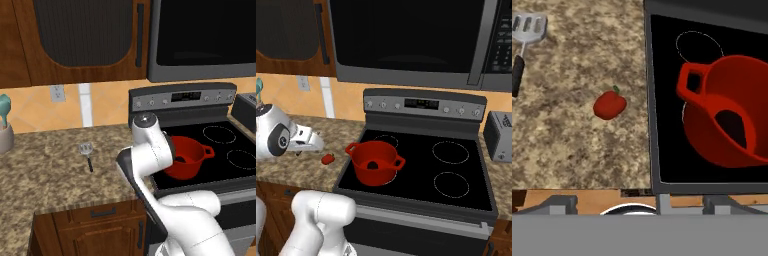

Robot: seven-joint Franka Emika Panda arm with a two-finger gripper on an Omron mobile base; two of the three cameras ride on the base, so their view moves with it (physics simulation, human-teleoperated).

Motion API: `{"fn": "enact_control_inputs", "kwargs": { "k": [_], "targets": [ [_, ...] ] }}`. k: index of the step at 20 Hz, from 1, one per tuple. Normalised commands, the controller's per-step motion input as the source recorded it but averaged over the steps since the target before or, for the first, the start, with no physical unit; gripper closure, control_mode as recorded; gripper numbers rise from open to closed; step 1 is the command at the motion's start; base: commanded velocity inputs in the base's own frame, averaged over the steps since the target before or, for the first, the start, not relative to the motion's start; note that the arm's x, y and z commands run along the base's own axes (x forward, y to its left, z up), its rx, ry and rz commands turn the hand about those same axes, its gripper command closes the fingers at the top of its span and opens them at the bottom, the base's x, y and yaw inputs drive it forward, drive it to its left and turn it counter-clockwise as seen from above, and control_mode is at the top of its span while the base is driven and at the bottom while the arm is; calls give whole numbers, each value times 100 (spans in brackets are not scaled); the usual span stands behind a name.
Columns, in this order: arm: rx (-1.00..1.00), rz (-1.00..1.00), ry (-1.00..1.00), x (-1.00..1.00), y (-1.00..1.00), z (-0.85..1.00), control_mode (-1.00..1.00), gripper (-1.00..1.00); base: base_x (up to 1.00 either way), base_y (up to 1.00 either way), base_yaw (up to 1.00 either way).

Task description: Put the bell pepper and avocado in the pot. Retrieve the spatula and lightly stir the vegetables in the pot.

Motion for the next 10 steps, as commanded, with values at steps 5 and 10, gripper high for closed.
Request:
{"fn": "enact_control_inputs", "kwargs": {
  "k": [5,10],
  "targets": [
    [4,-20,16,60,2,-47,-100,-100,0,0,0],
    [5,-21,10,49,4,-63,-100,-100,0,0,0]
  ]
}}
